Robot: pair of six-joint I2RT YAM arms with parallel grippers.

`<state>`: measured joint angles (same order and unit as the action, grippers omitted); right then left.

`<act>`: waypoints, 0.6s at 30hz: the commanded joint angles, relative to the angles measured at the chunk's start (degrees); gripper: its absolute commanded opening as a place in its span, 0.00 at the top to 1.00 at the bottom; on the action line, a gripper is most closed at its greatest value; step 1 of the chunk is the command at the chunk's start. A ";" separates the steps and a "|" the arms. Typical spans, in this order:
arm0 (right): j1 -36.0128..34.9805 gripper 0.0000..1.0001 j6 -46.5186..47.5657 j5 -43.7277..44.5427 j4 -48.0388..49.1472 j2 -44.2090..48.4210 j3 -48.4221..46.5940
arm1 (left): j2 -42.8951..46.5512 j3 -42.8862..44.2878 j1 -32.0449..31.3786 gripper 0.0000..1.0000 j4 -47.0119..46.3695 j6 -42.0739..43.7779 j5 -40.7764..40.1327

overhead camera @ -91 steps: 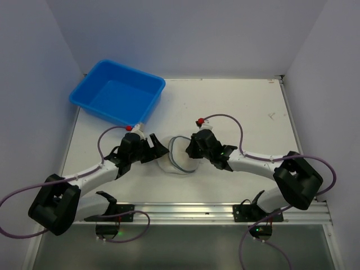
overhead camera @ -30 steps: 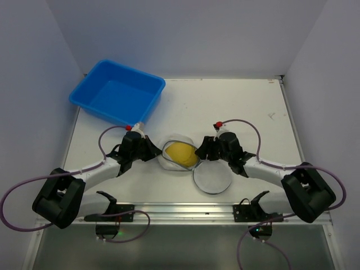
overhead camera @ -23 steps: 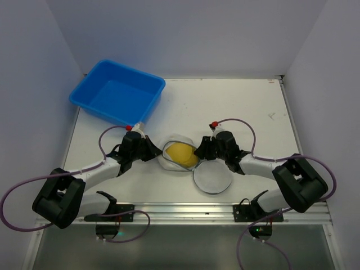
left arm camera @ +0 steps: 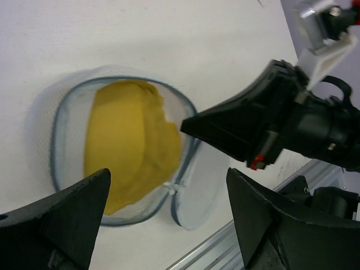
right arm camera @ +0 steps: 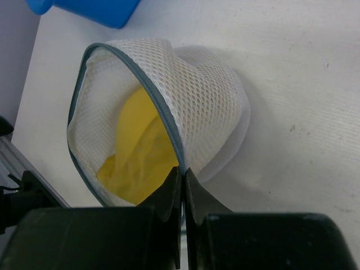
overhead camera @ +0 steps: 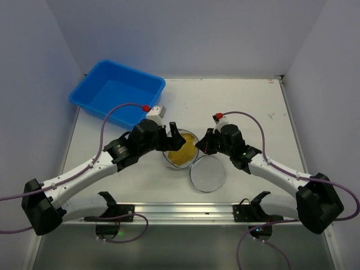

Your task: Unzip the laundry bag and remove the bra

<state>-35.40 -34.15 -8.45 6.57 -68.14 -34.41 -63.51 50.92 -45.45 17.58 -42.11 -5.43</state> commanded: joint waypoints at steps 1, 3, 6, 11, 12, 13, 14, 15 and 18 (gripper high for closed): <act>-0.81 1.00 -2.15 0.98 -4.02 0.29 -2.85 | -3.98 5.85 -7.87 0.13 7.80 1.41 -11.08; -1.43 1.00 -2.50 0.80 -3.76 -0.06 -2.94 | -8.29 8.14 -10.52 0.14 8.43 1.41 -14.95; -2.22 1.00 -2.85 0.80 -3.67 -0.59 -3.03 | -14.53 10.69 -13.69 0.14 9.05 1.85 -17.76; -3.10 1.00 -3.03 0.71 -3.93 -1.03 -3.29 | -20.94 13.59 -14.49 0.16 11.16 1.15 -25.13; -3.19 1.00 -3.03 0.63 -3.76 -0.86 -3.03 | -21.57 13.94 -14.49 0.16 11.16 1.24 -25.68; -3.19 1.00 -3.03 0.63 -3.76 -0.77 -3.03 | -22.09 14.30 -14.40 0.16 11.07 1.59 -25.86; -3.19 1.00 -3.11 0.63 -3.76 -0.59 -2.94 | -23.23 14.91 -14.40 0.17 10.98 1.68 -26.03; -3.19 1.00 -3.11 0.71 -3.76 -0.50 -2.85 | -23.94 15.09 -14.40 0.18 11.15 1.68 -26.47; -3.19 1.00 -3.03 0.63 -3.76 -0.24 -2.59 | -25.70 15.35 -14.05 0.21 11.51 1.15 -27.35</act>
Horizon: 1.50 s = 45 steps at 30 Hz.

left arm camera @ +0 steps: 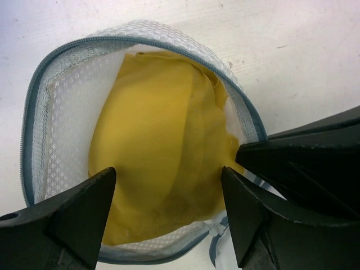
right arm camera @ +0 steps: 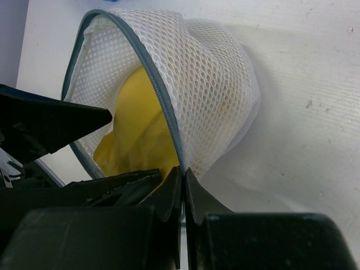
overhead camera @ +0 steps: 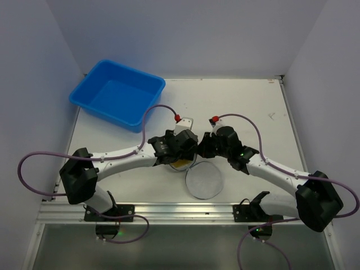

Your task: Unzip the laundry bag and remove the bra

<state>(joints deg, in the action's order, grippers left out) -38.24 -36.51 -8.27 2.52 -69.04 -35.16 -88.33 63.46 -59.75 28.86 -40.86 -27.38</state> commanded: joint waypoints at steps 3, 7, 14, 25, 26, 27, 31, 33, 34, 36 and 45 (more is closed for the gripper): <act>-0.35 1.00 -0.67 0.45 0.38 1.09 -1.58 | -2.63 2.11 0.60 0.25 -1.88 0.52 -3.74; -0.35 1.00 -0.58 0.54 0.38 1.09 -1.58 | -5.00 1.67 0.68 0.35 -3.72 0.61 -1.63; -0.35 1.00 -0.23 2.64 -0.15 1.01 -0.44 | -3.35 0.96 1.12 0.86 -5.40 0.17 0.22; 1.59 1.00 1.97 8.10 -2.00 0.13 0.27 | 14.67 -9.48 1.30 1.00 -17.23 8.51 23.83; 1.68 1.00 2.15 8.18 -2.08 0.04 0.26 | 16.94 -9.93 1.39 1.00 -17.87 8.60 28.12; 1.76 1.00 2.15 8.18 -2.00 -0.39 0.35 | 17.92 -10.11 1.47 1.00 -18.14 8.87 30.43; 1.76 1.00 2.32 8.01 -2.35 -1.98 0.09 | 21.01 -9.41 3.92 1.00 -16.74 10.36 35.45; 1.76 1.00 2.32 7.75 -2.35 -2.33 0.26 | 22.85 -9.32 8.21 1.00 -16.73 9.93 37.65; 1.76 1.00 2.32 7.83 -2.35 -2.33 0.35 | 23.55 -9.50 9.98 1.00 -17.86 9.23 39.14; 1.76 1.00 2.32 8.01 -2.35 -2.25 0.70 | 25.75 -9.76 14.54 1.00 -20.32 8.43 45.20; 1.76 1.00 1.53 6.43 -2.26 0.21 2.55 | 23.22 13.23 28.16 1.00 -7.19 14.66 31.01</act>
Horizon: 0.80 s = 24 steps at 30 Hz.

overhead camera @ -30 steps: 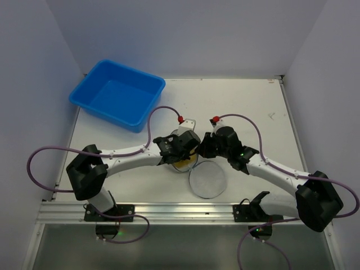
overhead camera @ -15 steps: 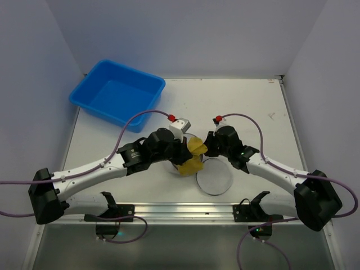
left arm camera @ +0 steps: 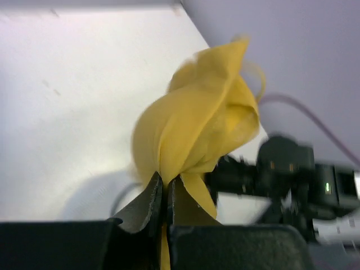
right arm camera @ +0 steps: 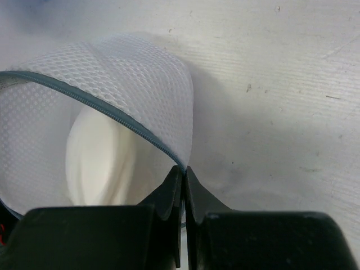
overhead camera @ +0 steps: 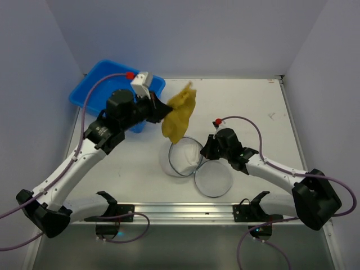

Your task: Unzip the laundry bag and remove the bra

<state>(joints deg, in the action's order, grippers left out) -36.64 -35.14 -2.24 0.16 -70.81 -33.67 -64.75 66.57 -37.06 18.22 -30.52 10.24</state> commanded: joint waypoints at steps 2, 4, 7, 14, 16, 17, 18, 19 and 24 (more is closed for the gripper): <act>0.17 1.00 0.24 0.13 0.01 2.95 1.50 | -2.74 13.40 9.44 1.00 5.59 4.95 -9.89; 0.17 1.00 0.42 -0.30 0.01 3.57 1.68 | -4.76 17.18 16.38 1.00 6.57 4.95 -8.24; 0.17 1.00 0.59 -0.66 -0.42 4.88 2.20 | -7.13 20.79 23.42 1.00 5.78 5.39 -5.24; 0.17 1.00 0.24 -2.50 -1.48 7.08 3.17 | -17.33 25.80 35.98 1.00 6.57 7.85 -14.01; 0.26 1.00 -0.11 -3.12 -1.31 7.26 3.44 | -21.63 27.73 37.06 1.00 5.60 9.16 -17.61; 0.17 1.00 -0.20 -4.08 -1.22 7.17 3.44 | -23.21 29.22 38.89 1.00 5.08 9.77 -19.19; 0.17 1.00 -0.28 -4.35 -1.13 7.09 3.52 | -26.79 29.84 39.08 1.00 4.81 11.00 -22.51; 0.17 1.00 -0.37 -4.61 -1.13 7.00 3.44 | -28.92 30.72 39.51 1.00 4.81 11.53 -23.68; 0.26 1.00 0.24 -4.88 -1.30 5.51 2.82 | -44.71 38.36 40.57 1.00 5.42 14.61 -28.87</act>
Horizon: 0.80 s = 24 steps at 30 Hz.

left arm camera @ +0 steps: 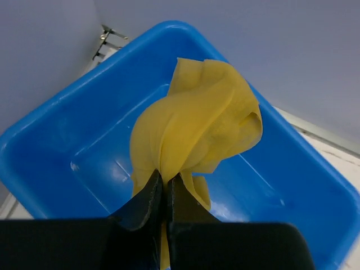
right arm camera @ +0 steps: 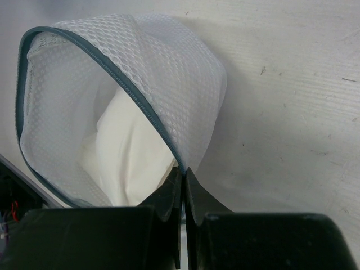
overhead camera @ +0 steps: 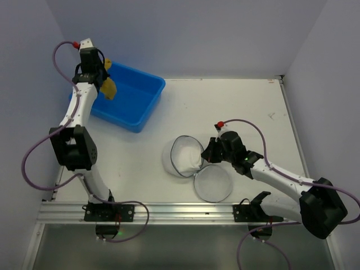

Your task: Unzip the laundry bag and remove the bra

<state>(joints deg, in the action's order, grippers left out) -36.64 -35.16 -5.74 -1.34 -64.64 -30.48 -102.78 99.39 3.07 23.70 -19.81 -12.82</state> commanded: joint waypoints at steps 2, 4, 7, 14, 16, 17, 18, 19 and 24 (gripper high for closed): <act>0.17 1.00 0.61 -1.91 -0.23 -1.62 -0.98 | -11.19 9.30 0.36 1.00 1.16 4.60 -6.08; 0.26 1.00 0.79 -2.00 -0.33 -1.98 -1.25 | -16.82 11.08 0.36 0.96 1.96 4.87 -7.30; 0.17 1.00 0.88 -1.82 -0.06 -2.59 -1.60 | -21.22 14.33 0.36 0.66 4.50 4.96 -8.01; 0.17 1.00 1.14 -2.08 0.20 -3.65 -2.13 | -10.90 10.66 -2.45 0.06 7.67 2.32 -4.59; 0.26 1.00 1.41 -2.08 -0.06 -3.04 -2.56 | -6.23 6.11 -8.05 0.00 7.50 3.02 -3.62; 0.17 1.00 1.49 -2.00 -0.32 -2.77 -2.83 | -1.33 3.90 -9.91 0.00 7.41 2.85 -3.62; 0.17 1.00 1.49 -1.82 -0.67 -2.07 -3.09 | 1.07 1.88 -11.84 0.00 7.15 2.68 -2.40; 0.26 1.00 1.58 -1.82 -1.37 -1.81 -3.79 | 3.70 -3.10 -15.78 0.00 7.06 2.24 -1.60; 0.17 1.00 2.20 -1.91 -3.66 -0.22 -5.90 | 19.44 -19.04 -27.48 0.00 3.54 -3.12 3.66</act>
<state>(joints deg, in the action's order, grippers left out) -36.62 -34.30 -7.07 -3.92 -67.07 -32.95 -89.03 87.99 -20.60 28.21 -19.42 -13.19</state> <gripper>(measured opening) 0.014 0.997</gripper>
